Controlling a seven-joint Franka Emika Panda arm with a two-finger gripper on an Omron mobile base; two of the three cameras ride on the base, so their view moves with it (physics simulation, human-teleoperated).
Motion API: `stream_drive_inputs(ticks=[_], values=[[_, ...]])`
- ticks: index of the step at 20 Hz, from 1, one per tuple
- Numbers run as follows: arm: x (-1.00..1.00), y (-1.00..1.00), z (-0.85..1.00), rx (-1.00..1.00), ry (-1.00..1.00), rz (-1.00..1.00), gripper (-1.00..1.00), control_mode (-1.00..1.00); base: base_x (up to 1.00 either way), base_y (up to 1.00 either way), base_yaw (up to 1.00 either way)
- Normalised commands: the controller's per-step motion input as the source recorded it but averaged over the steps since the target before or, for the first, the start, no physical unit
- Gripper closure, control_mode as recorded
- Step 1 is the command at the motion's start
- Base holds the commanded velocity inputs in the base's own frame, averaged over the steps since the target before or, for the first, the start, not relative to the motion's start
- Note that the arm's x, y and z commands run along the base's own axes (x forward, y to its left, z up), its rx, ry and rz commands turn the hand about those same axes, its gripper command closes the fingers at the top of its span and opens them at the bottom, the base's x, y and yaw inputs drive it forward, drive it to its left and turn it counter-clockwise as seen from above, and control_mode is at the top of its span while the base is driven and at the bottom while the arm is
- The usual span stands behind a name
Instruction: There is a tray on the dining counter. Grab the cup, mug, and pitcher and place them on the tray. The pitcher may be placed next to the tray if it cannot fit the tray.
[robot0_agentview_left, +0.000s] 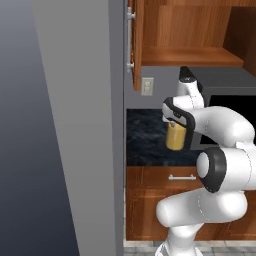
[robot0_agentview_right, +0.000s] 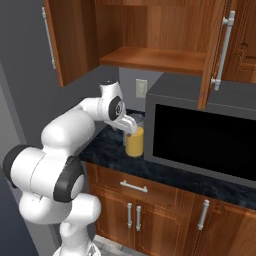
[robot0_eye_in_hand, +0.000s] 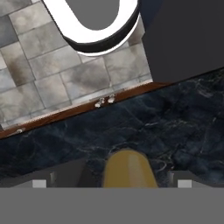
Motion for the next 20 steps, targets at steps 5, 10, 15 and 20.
stream_drive_inputs(ticks=[5, 10, 15, 20], values=[[0.15, 0.0, -0.06, 0.01, 0.0, 0.0, -1.0, -1.0, 0.0, 0.0, 0.0], [0.19, 0.0, -0.01, 0.0, 0.0, 0.0, -1.0, -1.0, 0.0, 0.0, 0.0], [0.16, 0.0, -0.04, 0.0, 0.0, 0.0, -1.0, -1.0, 0.0, 0.0, 0.0], [0.11, 0.0, -0.14, 0.0, 0.0, 0.0, -1.0, -1.0, 0.0, 0.0, 0.0]])
